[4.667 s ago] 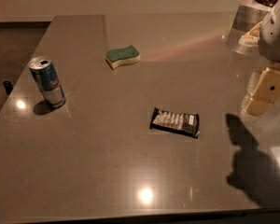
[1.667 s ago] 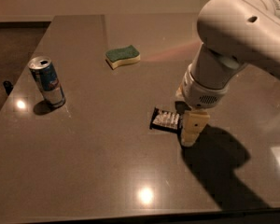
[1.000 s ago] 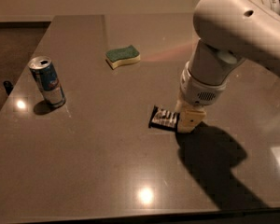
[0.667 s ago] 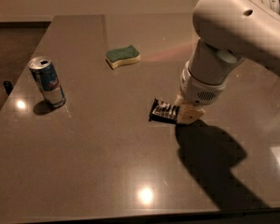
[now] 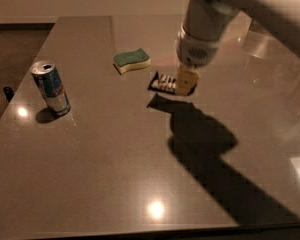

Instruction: Move rxbar chocolate near sponge

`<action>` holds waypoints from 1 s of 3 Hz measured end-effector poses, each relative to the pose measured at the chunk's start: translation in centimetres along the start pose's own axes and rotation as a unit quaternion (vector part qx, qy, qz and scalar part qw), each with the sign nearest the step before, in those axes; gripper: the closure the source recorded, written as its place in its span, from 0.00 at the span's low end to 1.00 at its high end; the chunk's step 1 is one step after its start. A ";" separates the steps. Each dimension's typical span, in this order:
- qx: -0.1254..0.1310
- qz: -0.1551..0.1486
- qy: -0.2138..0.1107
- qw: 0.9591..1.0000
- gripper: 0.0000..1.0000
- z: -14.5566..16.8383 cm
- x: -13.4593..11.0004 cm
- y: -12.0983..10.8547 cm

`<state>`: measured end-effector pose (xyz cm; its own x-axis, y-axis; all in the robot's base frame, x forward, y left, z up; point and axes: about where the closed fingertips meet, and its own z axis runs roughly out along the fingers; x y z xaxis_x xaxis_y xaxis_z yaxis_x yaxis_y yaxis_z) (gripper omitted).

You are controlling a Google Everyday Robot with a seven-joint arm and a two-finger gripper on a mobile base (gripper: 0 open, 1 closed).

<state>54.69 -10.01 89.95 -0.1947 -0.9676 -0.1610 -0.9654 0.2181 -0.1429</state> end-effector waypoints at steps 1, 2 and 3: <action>0.035 0.050 -0.003 0.998 1.00 -2.0 -2.1 -5.6; 0.066 0.101 -0.022 0.993 1.00 -2.1 -3.0 -11.4; 0.065 0.122 -0.032 0.990 1.00 -0.4 -2.9 -13.8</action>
Offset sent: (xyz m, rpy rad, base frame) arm 0.1640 -0.0114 0.0592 0.0852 -0.1706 -0.3188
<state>68.48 -10.21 92.80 -0.4044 -0.8745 -0.2679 -0.8594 0.4635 -0.2157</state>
